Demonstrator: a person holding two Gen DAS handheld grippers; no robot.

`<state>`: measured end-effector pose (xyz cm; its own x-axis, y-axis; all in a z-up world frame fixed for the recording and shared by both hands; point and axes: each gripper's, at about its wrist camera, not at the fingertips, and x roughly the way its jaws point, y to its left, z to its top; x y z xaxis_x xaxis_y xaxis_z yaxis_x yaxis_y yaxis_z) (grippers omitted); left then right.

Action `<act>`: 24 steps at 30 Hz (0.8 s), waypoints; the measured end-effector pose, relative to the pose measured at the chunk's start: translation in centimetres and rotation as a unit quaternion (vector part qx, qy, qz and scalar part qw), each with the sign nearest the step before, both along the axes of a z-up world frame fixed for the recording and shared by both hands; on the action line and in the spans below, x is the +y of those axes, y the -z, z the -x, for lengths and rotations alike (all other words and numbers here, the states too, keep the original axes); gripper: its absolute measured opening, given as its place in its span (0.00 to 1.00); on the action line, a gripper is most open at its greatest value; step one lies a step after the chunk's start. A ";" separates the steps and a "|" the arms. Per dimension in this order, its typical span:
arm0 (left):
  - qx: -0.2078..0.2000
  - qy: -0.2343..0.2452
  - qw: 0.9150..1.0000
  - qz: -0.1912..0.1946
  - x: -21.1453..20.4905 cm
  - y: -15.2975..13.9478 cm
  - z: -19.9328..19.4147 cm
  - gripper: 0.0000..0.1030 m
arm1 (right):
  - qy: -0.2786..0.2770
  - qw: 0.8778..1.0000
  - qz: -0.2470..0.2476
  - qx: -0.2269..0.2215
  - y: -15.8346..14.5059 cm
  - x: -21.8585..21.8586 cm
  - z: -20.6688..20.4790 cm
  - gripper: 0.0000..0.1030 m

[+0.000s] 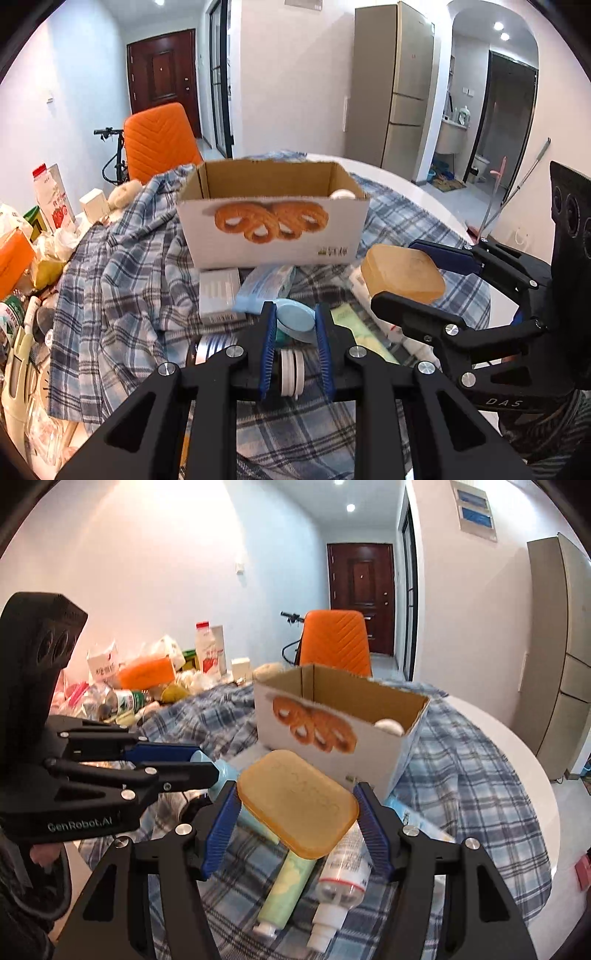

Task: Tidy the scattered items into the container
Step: 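Carry the soap bar into the box and open the right gripper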

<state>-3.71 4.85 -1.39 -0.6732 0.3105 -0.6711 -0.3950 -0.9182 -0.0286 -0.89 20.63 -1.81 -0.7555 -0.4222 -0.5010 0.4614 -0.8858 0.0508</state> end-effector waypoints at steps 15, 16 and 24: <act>0.062 -0.024 0.998 -0.012 0.5 -4.6 3.1 0.14 | 0.022 0.998 0.023 0.045 -3.7 0.5 1.8 0.60; 0.064 -0.025 0.998 -0.011 0.6 -4.7 3.4 0.11 | 0.024 0.998 0.025 0.044 -3.7 0.7 2.0 0.60; 0.056 -0.021 0.998 -0.003 1.1 -4.2 4.1 0.08 | 0.035 0.999 0.028 0.026 -2.5 1.5 2.8 0.60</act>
<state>-7.81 5.91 2.84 -0.7569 0.2844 -0.5884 -0.3574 -0.9339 0.0083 -3.70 22.16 0.65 -0.8091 -0.3937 -0.4363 0.4014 -0.9125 0.0792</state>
